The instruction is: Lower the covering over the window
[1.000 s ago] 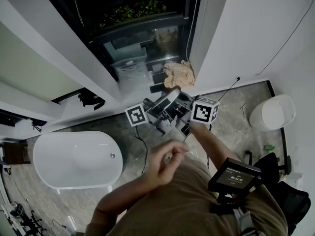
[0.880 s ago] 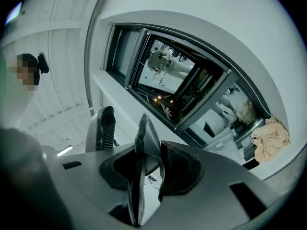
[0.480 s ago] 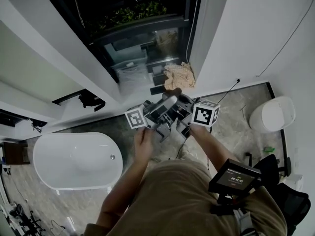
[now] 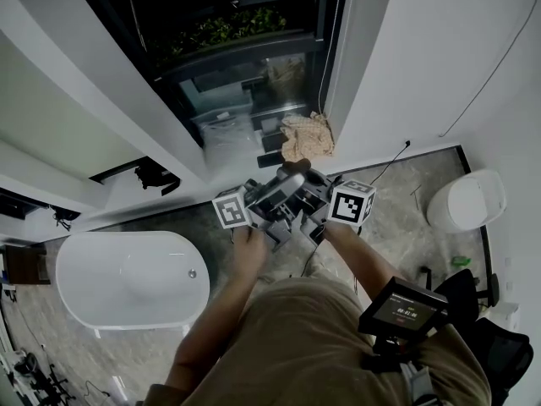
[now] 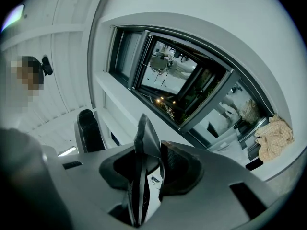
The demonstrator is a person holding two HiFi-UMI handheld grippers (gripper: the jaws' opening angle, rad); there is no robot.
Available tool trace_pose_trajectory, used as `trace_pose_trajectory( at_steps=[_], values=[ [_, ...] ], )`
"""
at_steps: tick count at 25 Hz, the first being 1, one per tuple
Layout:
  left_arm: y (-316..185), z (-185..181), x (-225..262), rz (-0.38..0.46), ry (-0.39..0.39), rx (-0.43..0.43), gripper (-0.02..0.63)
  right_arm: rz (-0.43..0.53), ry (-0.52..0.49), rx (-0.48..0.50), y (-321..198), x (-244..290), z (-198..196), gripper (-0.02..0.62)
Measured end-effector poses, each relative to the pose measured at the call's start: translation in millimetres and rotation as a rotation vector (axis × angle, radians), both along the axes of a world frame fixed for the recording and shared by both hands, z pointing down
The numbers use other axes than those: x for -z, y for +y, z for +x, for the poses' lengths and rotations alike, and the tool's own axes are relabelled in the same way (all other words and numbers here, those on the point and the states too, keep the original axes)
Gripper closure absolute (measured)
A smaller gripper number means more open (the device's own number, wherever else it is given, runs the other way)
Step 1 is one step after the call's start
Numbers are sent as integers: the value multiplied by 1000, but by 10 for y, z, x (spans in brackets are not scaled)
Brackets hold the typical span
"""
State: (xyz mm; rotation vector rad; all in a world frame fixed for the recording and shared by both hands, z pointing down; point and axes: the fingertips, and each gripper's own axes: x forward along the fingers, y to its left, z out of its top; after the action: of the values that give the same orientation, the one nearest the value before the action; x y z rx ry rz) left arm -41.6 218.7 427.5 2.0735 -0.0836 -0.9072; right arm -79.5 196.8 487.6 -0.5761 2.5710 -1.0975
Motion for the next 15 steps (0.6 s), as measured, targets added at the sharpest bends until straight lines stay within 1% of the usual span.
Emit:
trace_pose_trajectory(
  at_steps=[3,8,10,13,15],
  values=[
    [-2,-19,-14,-6,18,17,327,2,15,0,7,-27,-5,474],
    [-41,28,-38,-46,-14,48,328,-15,-7,-4,11,-34,24,474],
    [-43,29,-16,-52,-14,45,328,-11,-18,-5,8,-15,29,474],
    [-2,-33,57,-39,24,44,328,36,-11,16,41,57,-14,474],
    [46,-95,71,-20,29,74,328,83,17,49,101,98,-77,474]
  ],
)
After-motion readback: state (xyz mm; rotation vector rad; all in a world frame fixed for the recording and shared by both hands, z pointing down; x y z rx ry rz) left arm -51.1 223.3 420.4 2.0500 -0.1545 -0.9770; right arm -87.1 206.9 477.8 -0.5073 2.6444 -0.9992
